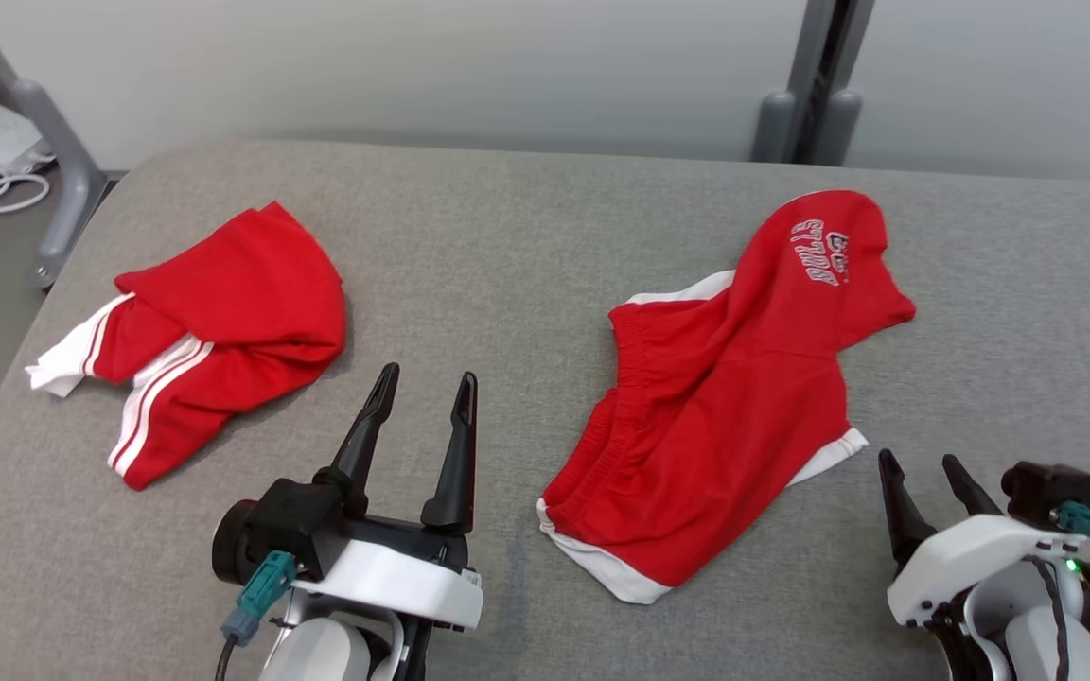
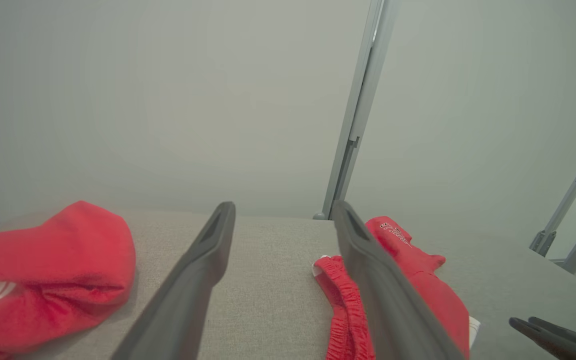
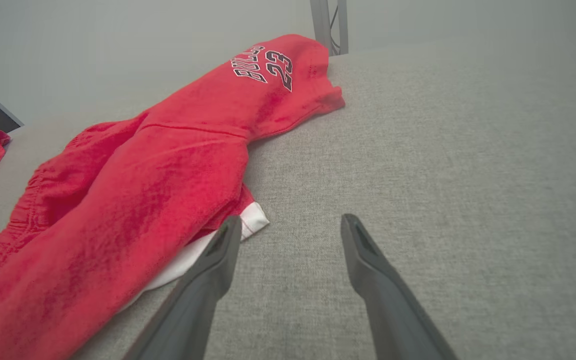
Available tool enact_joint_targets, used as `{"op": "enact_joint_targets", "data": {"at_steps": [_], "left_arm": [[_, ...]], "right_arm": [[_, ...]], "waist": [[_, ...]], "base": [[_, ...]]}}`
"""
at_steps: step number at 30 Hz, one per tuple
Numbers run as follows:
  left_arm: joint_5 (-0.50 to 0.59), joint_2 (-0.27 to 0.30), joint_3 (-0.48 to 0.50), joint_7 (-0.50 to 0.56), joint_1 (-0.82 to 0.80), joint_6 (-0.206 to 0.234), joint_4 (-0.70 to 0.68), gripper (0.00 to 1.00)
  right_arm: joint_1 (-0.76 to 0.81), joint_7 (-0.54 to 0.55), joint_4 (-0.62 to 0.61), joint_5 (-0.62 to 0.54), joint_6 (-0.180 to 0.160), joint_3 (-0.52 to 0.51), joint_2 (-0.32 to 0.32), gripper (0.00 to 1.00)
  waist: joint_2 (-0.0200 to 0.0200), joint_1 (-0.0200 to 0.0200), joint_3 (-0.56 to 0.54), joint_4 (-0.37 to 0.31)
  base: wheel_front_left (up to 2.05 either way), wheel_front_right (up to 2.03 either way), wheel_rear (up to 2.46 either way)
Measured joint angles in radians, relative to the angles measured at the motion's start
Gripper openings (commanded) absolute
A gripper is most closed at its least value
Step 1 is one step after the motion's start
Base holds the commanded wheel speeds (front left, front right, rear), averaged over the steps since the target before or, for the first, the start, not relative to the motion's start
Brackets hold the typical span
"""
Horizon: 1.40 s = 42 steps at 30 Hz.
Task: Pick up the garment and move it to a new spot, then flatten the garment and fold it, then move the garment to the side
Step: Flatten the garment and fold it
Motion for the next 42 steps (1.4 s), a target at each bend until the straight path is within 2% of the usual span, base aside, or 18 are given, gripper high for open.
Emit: {"op": "enact_joint_targets", "data": {"at_steps": [11, 17, 18, 19, 25, 30, 34, 42], "left_arm": [[-0.034, 0.0, -0.002, 0.0, -0.037, 0.007, -0.014, 1.0], [-0.033, 0.0, -0.005, 0.0, -0.051, 0.01, -0.017, 1.0], [-0.033, 0.0, -0.004, 0.0, -0.052, 0.01, -0.017, 1.0], [-0.033, 0.0, -0.003, 0.0, -0.052, 0.01, -0.017, 1.0], [-0.033, 0.001, 0.013, 0.0, -0.051, 0.011, -0.014, 1.0], [-0.033, 0.0, 0.018, 0.0, -0.036, 0.011, -0.011, 1.0], [-0.035, 0.0, 0.024, 0.0, -0.024, 0.016, -0.012, 1.0], [-0.055, 0.0, 0.02, 0.0, 0.007, 0.028, -0.019, 1.0]], "right_arm": [[-0.093, 0.036, 0.113, -0.019, 0.0, -0.014, 0.009, 1.0], [-0.134, 0.029, 0.158, -0.034, 0.0, -0.03, 0.008, 0.98], [-0.141, 0.031, 0.168, -0.034, 0.0, -0.026, 0.008, 0.39], [-0.146, 0.033, 0.175, -0.037, 0.0, -0.022, 0.007, 0.02], [-0.156, 0.021, 0.203, -0.017, 0.0, -0.014, 0.012, 0.0], [-0.142, 0.0, 0.183, 0.003, 0.0, -0.018, 0.011, 0.0], [-0.119, 0.012, 0.123, -0.016, 0.0, -0.049, 0.012, 0.0], [-0.022, 0.132, -0.083, -0.058, 0.0, -0.153, 0.01, 0.0]], "waist": [[0.0, 0.0, 0.057, 0.063], [0.0, 0.0, 0.074, 0.074], [0.0, 0.0, 0.076, 0.076], [0.0, 0.0, 0.077, 0.077], [0.0, 0.0, 0.067, 0.07], [0.0, 0.0, 0.03, 0.038], [0.0, 0.0, -0.003, 0.006], [0.0, 0.0, -0.058, -0.068]], "base": [[0.0, 0.0, 0.0], [0.0, 0.0, 0.0], [0.0, 0.0, 0.0], [0.0, 0.0, 0.0], [0.0, 0.0, 0.0], [0.0, 0.0, 0.0], [0.0, 0.0, 0.0], [0.0, 0.0, 0.0]]}}
